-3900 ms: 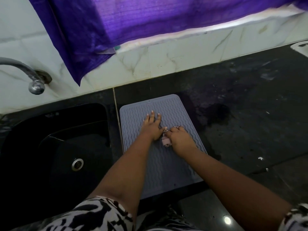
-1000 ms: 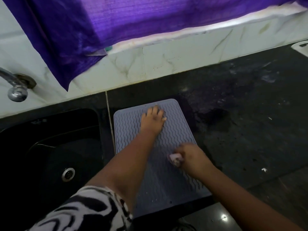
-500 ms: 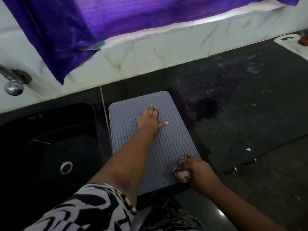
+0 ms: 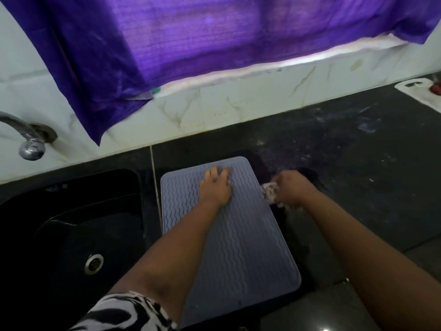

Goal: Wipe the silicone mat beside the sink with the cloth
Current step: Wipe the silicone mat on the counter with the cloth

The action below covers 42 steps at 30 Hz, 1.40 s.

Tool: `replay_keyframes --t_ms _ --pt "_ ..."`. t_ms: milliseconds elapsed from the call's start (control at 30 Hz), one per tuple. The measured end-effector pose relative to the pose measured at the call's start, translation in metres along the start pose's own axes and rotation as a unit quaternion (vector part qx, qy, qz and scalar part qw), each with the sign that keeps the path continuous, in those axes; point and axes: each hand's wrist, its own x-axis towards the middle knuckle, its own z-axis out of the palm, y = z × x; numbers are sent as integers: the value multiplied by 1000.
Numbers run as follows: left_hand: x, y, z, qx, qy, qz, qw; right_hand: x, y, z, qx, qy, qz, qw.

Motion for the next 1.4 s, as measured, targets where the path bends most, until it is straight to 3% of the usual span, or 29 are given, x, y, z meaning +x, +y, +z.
replay_keyframes --t_ms 133,200,267,400,533,700,800,867,933,1067,1133,1233,1400 --pt "45 -5 -1 2 -20 42 999 92 -40 -8 31 134 -88 987" --pt "60 -13 10 22 -25 67 997 132 -50 6 39 134 -106 985" --pt "64 -16 25 31 -1 55 998 155 -48 33 -27 101 -117 988" --pt "66 -19 36 21 20 50 998 166 -35 60 -108 147 -164 969" --pt "66 -18 34 18 0 49 999 135 -23 58 -111 100 -131 980" --pt "63 -17 33 3 4 39 999 32 14 82 -110 75 -141 981" --pt "64 -16 32 -1 -10 36 999 8 10 72 -169 -11 -95 981" --pt "62 -14 29 9 -23 32 999 24 -7 50 -148 -36 -62 986" --pt "62 -10 23 1 -44 31 999 52 -18 36 -87 14 -58 994" --pt "33 4 29 -12 33 92 995 91 -15 60 -91 97 -113 985" --pt "17 11 43 -5 3 77 997 84 1 79 -96 129 -140 977" --pt "13 16 52 -19 -14 27 999 52 15 93 -82 139 -148 976" --pt "9 20 53 -26 11 17 999 -61 49 131 -54 144 -130 980"
